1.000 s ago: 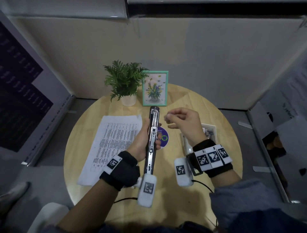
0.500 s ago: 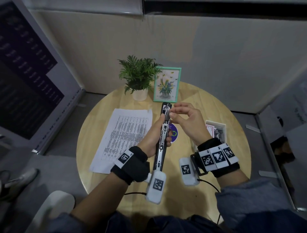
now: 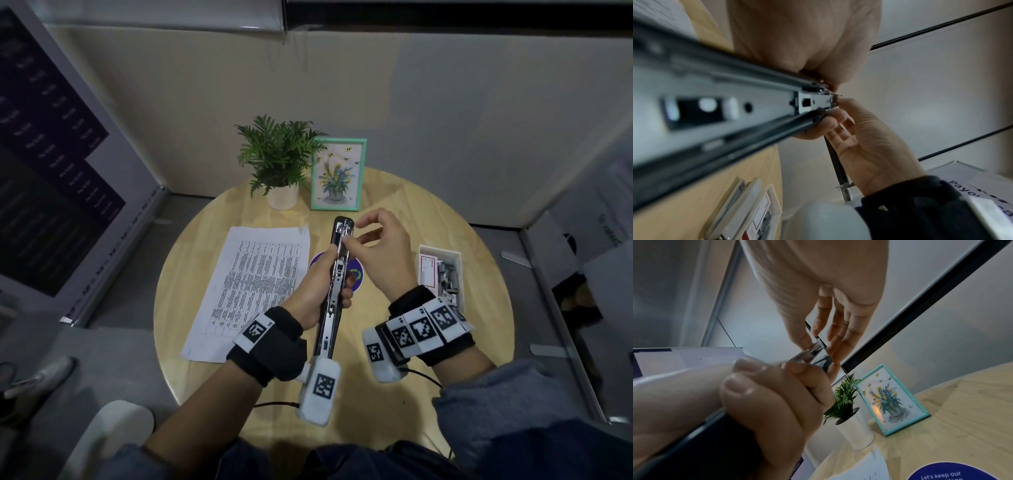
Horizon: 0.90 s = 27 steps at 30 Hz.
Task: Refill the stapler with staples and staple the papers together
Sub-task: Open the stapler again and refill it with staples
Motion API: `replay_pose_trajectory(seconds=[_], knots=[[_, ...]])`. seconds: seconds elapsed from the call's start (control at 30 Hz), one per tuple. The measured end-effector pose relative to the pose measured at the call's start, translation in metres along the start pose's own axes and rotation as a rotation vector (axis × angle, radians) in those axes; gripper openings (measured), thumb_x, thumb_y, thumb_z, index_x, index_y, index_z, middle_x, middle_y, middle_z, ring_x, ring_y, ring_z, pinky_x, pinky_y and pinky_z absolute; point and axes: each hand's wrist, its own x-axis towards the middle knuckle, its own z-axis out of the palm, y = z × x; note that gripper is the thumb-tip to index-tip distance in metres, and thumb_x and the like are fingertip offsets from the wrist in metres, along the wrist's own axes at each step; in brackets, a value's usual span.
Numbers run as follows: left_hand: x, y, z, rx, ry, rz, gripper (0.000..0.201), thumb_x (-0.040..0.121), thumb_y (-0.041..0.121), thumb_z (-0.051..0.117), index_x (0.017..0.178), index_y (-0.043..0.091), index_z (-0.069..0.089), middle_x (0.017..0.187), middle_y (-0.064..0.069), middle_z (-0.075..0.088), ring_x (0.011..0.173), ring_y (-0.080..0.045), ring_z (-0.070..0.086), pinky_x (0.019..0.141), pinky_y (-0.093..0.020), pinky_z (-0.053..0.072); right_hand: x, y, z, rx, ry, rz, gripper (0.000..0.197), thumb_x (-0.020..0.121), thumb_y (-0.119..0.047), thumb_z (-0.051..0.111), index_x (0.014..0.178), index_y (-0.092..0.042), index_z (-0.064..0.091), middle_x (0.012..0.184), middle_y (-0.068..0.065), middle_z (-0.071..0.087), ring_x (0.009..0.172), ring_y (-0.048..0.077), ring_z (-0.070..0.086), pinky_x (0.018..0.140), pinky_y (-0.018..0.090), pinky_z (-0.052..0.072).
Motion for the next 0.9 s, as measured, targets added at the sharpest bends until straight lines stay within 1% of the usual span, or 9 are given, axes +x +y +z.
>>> replay_pose_trajectory(seconds=[0.13, 0.27, 0.37, 0.43, 0.5, 0.57, 0.73, 0.83, 0.9], knots=[[0.002, -0.007, -0.004, -0.016, -0.031, -0.042, 0.047, 0.098, 0.049, 0.027, 0.084, 0.013, 0.053, 0.051, 0.002, 0.049, 0.039, -0.009, 0.043, 0.041, -0.019, 0.038, 0.004, 0.005, 0.002, -0.008, 0.055, 0.045, 0.027, 0.078, -0.011, 0.068, 0.072, -0.028, 0.049, 0.080, -0.011, 0.054, 0.059, 0.012, 0.052, 0.059, 0.032, 0.053], [0.000, -0.011, -0.003, -0.064, -0.046, -0.018, 0.045, 0.101, 0.041, 0.025, 0.087, 0.010, 0.055, 0.066, -0.004, 0.051, 0.050, -0.017, 0.051, 0.055, -0.028, 0.048, 0.002, 0.009, 0.004, -0.026, 0.003, 0.067, 0.014, 0.084, -0.017, 0.066, 0.081, -0.016, 0.052, 0.076, -0.007, 0.056, 0.063, 0.013, 0.055, 0.061, 0.032, 0.050], [0.003, -0.008, -0.009, -0.106, -0.044, 0.052, 0.050, 0.102, 0.036, 0.018, 0.101, 0.005, 0.057, 0.078, -0.007, 0.059, 0.070, -0.021, 0.059, 0.071, -0.032, 0.052, -0.009, 0.012, 0.001, 0.042, -0.170, 0.207, 0.019, 0.090, -0.033, 0.058, 0.092, -0.015, 0.049, 0.080, 0.000, 0.059, 0.067, 0.014, 0.058, 0.063, 0.036, 0.053], [0.008, -0.005, -0.017, -0.168, 0.006, 0.097, 0.049, 0.102, 0.036, 0.019, 0.103, 0.005, 0.058, 0.081, -0.008, 0.065, 0.082, -0.024, 0.059, 0.082, -0.037, 0.050, -0.020, 0.015, -0.004, 0.049, -0.346, 0.335, 0.029, 0.088, -0.040, 0.058, 0.100, -0.015, 0.048, 0.086, 0.005, 0.064, 0.071, 0.016, 0.061, 0.071, 0.041, 0.054], [0.013, -0.001, -0.026, -0.236, 0.083, 0.144, 0.043, 0.102, 0.034, 0.020, 0.091, 0.012, 0.055, 0.069, -0.004, 0.065, 0.076, -0.021, 0.055, 0.076, -0.034, 0.049, -0.032, 0.021, -0.010, 0.004, -0.536, 0.454, 0.037, 0.084, -0.037, 0.064, 0.104, -0.012, 0.047, 0.097, 0.011, 0.067, 0.077, 0.019, 0.064, 0.072, 0.037, 0.053], [0.017, 0.002, -0.036, -0.258, 0.149, 0.187, 0.037, 0.103, 0.033, 0.020, 0.093, 0.013, 0.049, 0.072, -0.004, 0.061, 0.071, -0.017, 0.054, 0.065, -0.027, 0.050, -0.040, 0.028, -0.012, 0.055, -0.638, 0.566, 0.032, 0.083, -0.025, 0.069, 0.100, -0.011, 0.046, 0.097, 0.016, 0.068, 0.075, 0.022, 0.065, 0.068, 0.034, 0.052], [0.020, -0.011, -0.053, 0.018, 0.226, 0.339, 0.025, 0.103, 0.023, 0.024, 0.121, 0.012, 0.037, 0.082, -0.006, 0.059, 0.072, -0.017, 0.058, 0.071, -0.030, 0.051, -0.037, 0.032, -0.013, 0.254, -0.519, 0.639, 0.009, 0.089, -0.014, 0.060, 0.084, -0.011, 0.053, 0.069, 0.014, 0.060, 0.046, 0.015, 0.051, 0.042, 0.025, 0.041], [0.017, -0.025, -0.052, 0.346, 0.123, 0.417, 0.029, 0.102, 0.020, 0.029, 0.128, 0.015, 0.041, 0.092, -0.003, 0.061, 0.081, -0.009, 0.060, 0.081, -0.023, 0.047, -0.030, 0.030, -0.013, 0.248, -0.415, 0.671, 0.029, 0.096, -0.028, 0.047, 0.080, -0.008, 0.061, 0.059, 0.013, 0.053, 0.040, 0.015, 0.042, 0.040, 0.023, 0.033], [0.015, -0.029, -0.049, 0.396, 0.087, 0.409, 0.027, 0.102, 0.022, 0.030, 0.126, 0.022, 0.044, 0.101, 0.000, 0.061, 0.090, -0.009, 0.061, 0.088, -0.027, 0.047, -0.026, 0.028, -0.013, 0.312, -0.329, 0.672, 0.045, 0.097, -0.042, 0.039, 0.084, -0.005, 0.061, 0.057, 0.010, 0.054, 0.041, 0.016, 0.044, 0.040, 0.025, 0.034]])
